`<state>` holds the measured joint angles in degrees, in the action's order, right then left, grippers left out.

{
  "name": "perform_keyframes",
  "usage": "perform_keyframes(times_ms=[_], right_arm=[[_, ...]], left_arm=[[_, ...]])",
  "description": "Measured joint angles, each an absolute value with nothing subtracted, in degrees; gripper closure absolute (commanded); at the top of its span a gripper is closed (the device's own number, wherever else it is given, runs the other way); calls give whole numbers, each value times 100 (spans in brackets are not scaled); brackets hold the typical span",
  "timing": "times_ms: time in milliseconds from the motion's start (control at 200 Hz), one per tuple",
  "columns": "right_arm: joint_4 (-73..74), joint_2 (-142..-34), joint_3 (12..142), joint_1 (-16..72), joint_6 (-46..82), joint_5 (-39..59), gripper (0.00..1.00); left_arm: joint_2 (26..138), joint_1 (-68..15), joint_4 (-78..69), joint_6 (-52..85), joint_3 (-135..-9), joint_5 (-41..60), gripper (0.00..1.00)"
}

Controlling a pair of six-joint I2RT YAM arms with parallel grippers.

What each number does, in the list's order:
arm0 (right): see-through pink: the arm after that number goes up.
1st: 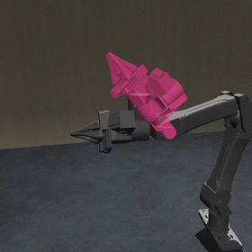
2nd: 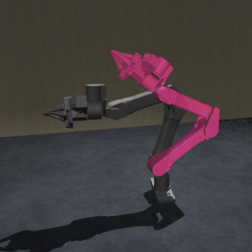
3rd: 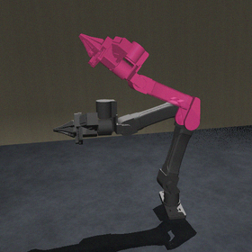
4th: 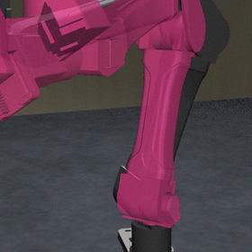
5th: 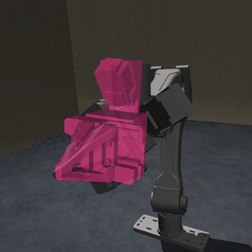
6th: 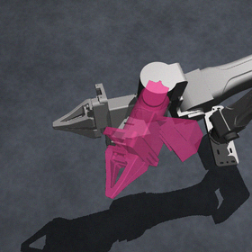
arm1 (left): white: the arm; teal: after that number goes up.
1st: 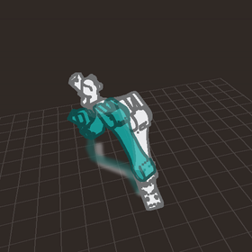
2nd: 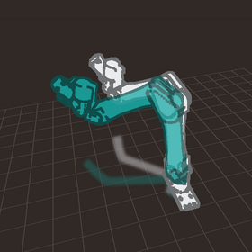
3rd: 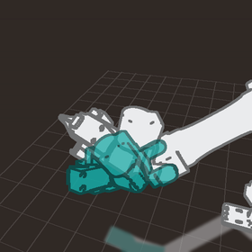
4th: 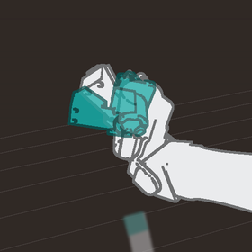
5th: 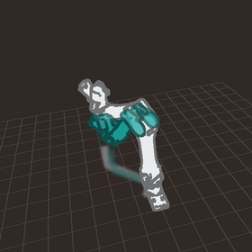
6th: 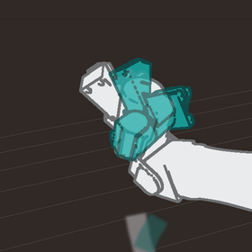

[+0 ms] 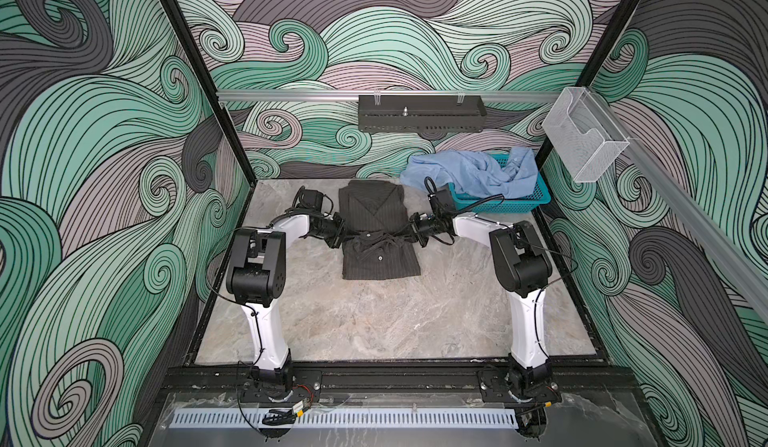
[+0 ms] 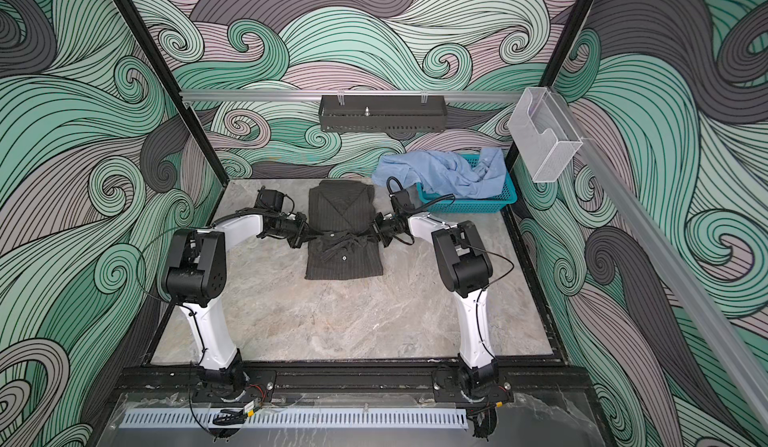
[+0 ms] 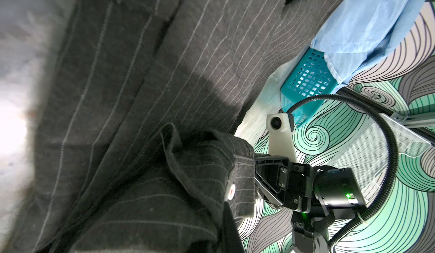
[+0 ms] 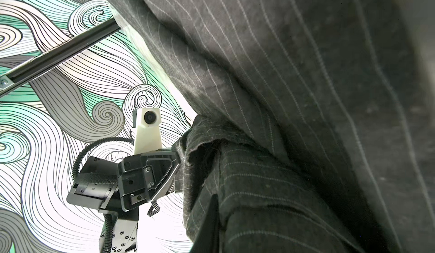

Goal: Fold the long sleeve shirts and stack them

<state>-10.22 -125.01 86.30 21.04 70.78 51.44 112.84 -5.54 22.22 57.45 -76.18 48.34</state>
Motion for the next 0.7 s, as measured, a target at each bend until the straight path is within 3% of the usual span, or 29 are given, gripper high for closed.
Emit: perform_keyframes(times_ms=[160, 440, 701], right_arm=[[-1085, -12779, 9026, 2088, 7057, 5144, 86], [-1651, -12857, 9502, 2093, 6692, 5146, 94], [-2305, -11815, 8746, 2263, 6119, 5142, 94]], left_arm=[[11343, -458, 2222, 5745, -7686, 4840, 100], [11253, -349, 2272, 5730, -7679, 4919, 100], [9872, -373, 2429, 5555, -6952, 5039, 100]])
